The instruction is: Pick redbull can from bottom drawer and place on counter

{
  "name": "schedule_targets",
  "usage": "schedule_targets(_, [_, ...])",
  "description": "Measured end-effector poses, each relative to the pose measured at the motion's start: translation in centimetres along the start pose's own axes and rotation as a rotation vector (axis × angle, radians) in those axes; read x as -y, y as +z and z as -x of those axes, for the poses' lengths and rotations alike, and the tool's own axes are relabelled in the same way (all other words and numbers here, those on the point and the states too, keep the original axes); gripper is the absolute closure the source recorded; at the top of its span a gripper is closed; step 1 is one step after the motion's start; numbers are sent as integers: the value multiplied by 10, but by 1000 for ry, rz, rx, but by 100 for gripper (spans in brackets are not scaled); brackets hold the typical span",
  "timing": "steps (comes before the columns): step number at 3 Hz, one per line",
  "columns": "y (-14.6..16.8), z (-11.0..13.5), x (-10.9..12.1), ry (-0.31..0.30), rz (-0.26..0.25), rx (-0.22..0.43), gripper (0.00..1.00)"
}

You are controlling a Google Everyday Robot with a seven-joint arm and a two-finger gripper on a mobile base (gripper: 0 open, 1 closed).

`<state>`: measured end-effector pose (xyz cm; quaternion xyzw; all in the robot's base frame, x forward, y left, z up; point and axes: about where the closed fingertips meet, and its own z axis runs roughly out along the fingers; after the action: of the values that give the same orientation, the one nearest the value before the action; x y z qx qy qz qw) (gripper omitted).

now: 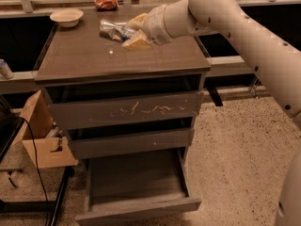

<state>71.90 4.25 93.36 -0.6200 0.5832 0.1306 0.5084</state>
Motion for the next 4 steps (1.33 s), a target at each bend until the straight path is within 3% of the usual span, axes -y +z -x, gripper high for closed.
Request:
schedule_targets(1, [0, 0, 0, 0, 0, 0, 100])
schedule_targets(4, [23, -32, 14, 34, 44, -49, 100])
